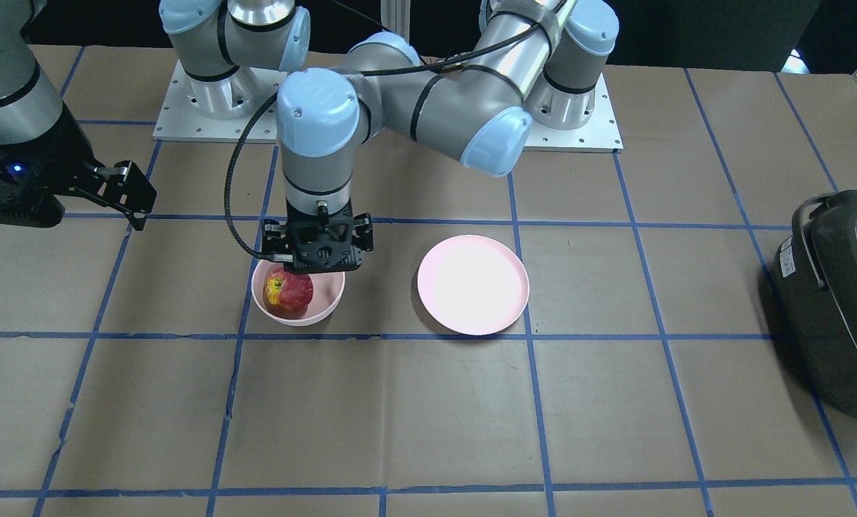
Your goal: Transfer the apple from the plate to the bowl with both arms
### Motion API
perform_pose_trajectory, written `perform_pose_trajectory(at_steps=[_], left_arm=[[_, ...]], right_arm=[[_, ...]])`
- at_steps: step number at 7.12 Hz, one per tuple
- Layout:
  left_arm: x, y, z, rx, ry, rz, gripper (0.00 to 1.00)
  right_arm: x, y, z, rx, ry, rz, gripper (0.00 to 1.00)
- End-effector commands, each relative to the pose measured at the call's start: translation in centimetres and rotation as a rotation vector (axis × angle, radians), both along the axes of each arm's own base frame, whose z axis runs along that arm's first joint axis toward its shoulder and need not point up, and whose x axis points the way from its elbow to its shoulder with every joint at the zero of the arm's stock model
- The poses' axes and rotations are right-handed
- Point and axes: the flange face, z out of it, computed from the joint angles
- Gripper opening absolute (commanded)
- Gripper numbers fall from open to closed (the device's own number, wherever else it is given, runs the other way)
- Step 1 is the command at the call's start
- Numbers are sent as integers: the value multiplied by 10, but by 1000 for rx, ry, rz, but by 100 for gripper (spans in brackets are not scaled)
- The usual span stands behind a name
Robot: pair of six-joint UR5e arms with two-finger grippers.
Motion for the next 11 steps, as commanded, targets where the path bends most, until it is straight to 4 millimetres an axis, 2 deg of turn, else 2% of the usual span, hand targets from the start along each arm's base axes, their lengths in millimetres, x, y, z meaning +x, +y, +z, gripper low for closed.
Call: perform_pose_trajectory(at_steps=[1, 3, 4, 5, 6, 8, 11], left_arm=[[97, -5, 92, 14, -22, -70, 100], [192, -3, 144, -6, -23, -109, 100], [224, 6, 157, 17, -27, -138, 100], [247, 10, 169, -8, -94, -193, 100], [256, 11, 168, 0, -145, -239, 100], [262, 9, 167, -2, -134, -259, 100], [262, 11, 163, -1, -133, -268, 100]], right_arm=[[11, 2, 7, -21, -13, 3, 100], [48, 11, 14, -42, -15, 16, 100], [71, 15, 15, -50, -17, 28, 100], [83, 17, 19, -60, -17, 33, 100], [86, 20, 17, -48, -14, -19, 100], [84, 17, 9, -44, -17, -12, 100], [86, 18, 12, -48, -53, -16, 100]])
